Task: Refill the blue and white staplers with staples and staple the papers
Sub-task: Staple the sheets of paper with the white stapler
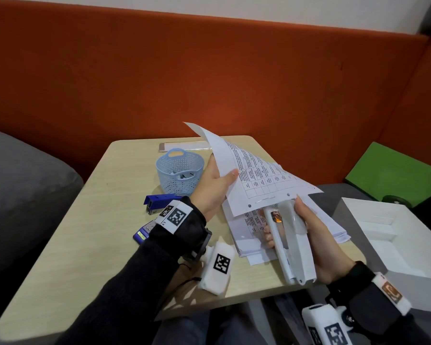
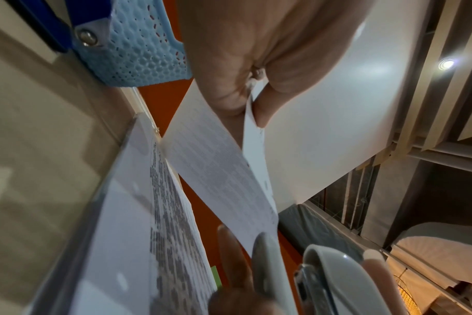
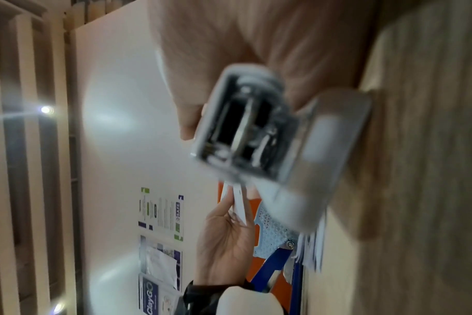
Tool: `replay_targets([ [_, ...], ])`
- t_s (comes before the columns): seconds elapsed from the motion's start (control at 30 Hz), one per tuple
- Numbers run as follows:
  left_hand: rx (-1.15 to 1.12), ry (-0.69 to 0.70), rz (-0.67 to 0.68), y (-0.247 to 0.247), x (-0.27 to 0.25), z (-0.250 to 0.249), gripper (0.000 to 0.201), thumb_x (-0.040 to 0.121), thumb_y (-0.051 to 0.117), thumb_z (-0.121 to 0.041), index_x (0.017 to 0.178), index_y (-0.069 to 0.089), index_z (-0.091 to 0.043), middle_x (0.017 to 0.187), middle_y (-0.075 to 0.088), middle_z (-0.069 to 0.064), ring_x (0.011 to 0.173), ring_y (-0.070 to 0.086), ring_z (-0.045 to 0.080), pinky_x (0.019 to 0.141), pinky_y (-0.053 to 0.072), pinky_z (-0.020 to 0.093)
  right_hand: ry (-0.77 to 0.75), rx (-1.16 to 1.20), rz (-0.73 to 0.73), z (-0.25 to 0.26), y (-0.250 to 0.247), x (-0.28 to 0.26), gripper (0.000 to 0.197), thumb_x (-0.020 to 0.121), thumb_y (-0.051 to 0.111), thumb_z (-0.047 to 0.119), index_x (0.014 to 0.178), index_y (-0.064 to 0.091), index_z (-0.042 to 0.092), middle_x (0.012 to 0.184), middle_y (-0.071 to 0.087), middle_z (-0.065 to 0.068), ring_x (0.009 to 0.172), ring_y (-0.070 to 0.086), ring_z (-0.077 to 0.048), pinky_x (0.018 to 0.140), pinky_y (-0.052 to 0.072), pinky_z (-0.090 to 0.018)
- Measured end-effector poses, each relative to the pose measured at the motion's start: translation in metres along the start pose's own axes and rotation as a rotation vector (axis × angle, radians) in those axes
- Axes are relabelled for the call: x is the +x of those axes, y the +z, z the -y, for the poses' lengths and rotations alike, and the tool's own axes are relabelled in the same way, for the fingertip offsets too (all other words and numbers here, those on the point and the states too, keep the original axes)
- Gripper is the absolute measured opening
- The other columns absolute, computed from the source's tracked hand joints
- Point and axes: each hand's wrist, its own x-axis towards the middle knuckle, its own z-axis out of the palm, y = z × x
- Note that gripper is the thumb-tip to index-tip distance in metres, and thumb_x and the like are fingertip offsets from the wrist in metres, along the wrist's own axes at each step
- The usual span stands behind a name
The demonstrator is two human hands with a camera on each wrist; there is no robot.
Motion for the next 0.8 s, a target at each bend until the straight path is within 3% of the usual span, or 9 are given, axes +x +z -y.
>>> replay_targets([
  [0.1,-0.016,0.044,-0.024,-0.002,0.002,-0.005,0.044,0.098,0.047,-0.001,0.141,0.037,-0.01,0.137,0.055,0.012,0.125,0.055,0.026,0.104,0.045,0.042,0.01,-0.116,0.008,0.005,0.004,-0.006,0.078,0.059,0.074,0.07,0.095,0.073,0.0,0.08,0.066,-0.019,0.06,0.065,-0.023,0.059,0.058,-0.029],
  [0.23,-0.063,0.066,-0.065,-0.007,0.003,-0.006,0.044,0.099,0.047,-0.002,0.141,0.037,-0.009,0.136,0.057,0.01,0.121,0.058,0.023,0.091,0.054,0.028,-0.029,-0.324,-0.077,0.019,0.006,-0.011,0.067,0.081,0.055,0.062,0.097,0.069,-0.001,0.081,0.065,-0.02,0.063,0.065,-0.024,0.062,0.057,-0.029],
  [0.37,-0.099,0.068,-0.077,-0.009,0.005,-0.006,0.045,0.099,0.045,-0.002,0.142,0.037,-0.01,0.137,0.057,0.009,0.121,0.058,0.021,0.087,0.054,0.023,-0.113,-0.619,-0.065,0.037,0.004,-0.005,0.063,0.092,0.045,0.064,0.124,0.067,0.014,0.121,0.069,0.004,0.109,0.065,-0.012,0.1,0.042,-0.029],
  [0.43,-0.119,0.074,-0.078,-0.008,0.005,-0.008,0.044,0.099,0.044,-0.001,0.142,0.037,-0.009,0.136,0.058,0.009,0.119,0.059,0.021,0.085,0.055,0.022,-0.153,-0.794,-0.095,0.045,0.004,0.004,0.071,0.092,0.042,0.064,0.126,0.064,0.006,0.133,0.063,-0.004,0.122,0.059,-0.022,0.107,0.042,-0.039],
  [0.5,-0.131,0.076,-0.079,-0.01,0.006,-0.008,0.043,0.1,0.044,-0.001,0.141,0.038,-0.009,0.135,0.058,0.008,0.116,0.06,0.019,0.084,0.055,0.022,-0.161,-1.046,-0.137,0.051,0.006,0.014,0.085,0.083,0.042,0.074,0.108,0.067,-0.003,0.111,0.071,-0.012,0.102,0.066,-0.033,0.097,0.047,-0.042],
  [0.53,-0.132,0.076,-0.082,-0.011,0.006,-0.006,0.043,0.1,0.044,-0.001,0.141,0.038,-0.009,0.135,0.058,0.008,0.115,0.061,0.018,0.084,0.055,0.022,-0.141,-1.143,-0.145,0.052,0.006,0.017,0.086,0.077,0.04,0.08,0.091,0.067,0.0,0.085,0.067,-0.004,0.079,0.062,-0.026,0.081,0.046,-0.036],
  [0.57,-0.129,0.075,-0.085,-0.012,0.007,-0.006,0.042,0.1,0.044,-0.001,0.141,0.038,-0.009,0.135,0.058,0.009,0.114,0.061,0.018,0.084,0.056,0.022,-0.111,-1.226,-0.134,0.052,0.004,0.022,0.085,0.071,0.038,0.087,0.078,0.06,0.004,0.071,0.049,-0.002,0.067,0.048,-0.02,0.07,0.037,-0.034],
  [0.67,-0.124,0.06,-0.097,-0.014,0.009,-0.004,0.042,0.1,0.044,-0.002,0.14,0.039,-0.01,0.135,0.059,0.009,0.117,0.061,0.02,0.09,0.054,0.029,-0.036,-1.366,-0.084,0.053,0.0,0.031,0.076,0.066,0.037,0.092,0.07,0.043,0.016,0.072,0.028,-0.006,0.065,0.028,-0.021,0.065,0.025,-0.034],
  [0.8,-0.151,0.035,-0.087,-0.015,0.01,-0.004,0.042,0.1,0.044,-0.002,0.141,0.038,-0.01,0.135,0.058,0.01,0.12,0.059,0.023,0.094,0.053,0.035,-0.097,-1.46,-0.243,0.057,0.001,0.035,0.059,0.09,0.043,0.063,0.057,0.032,0.016,0.057,0.029,-0.005,0.047,0.025,-0.016,0.05,0.02,-0.027],
])
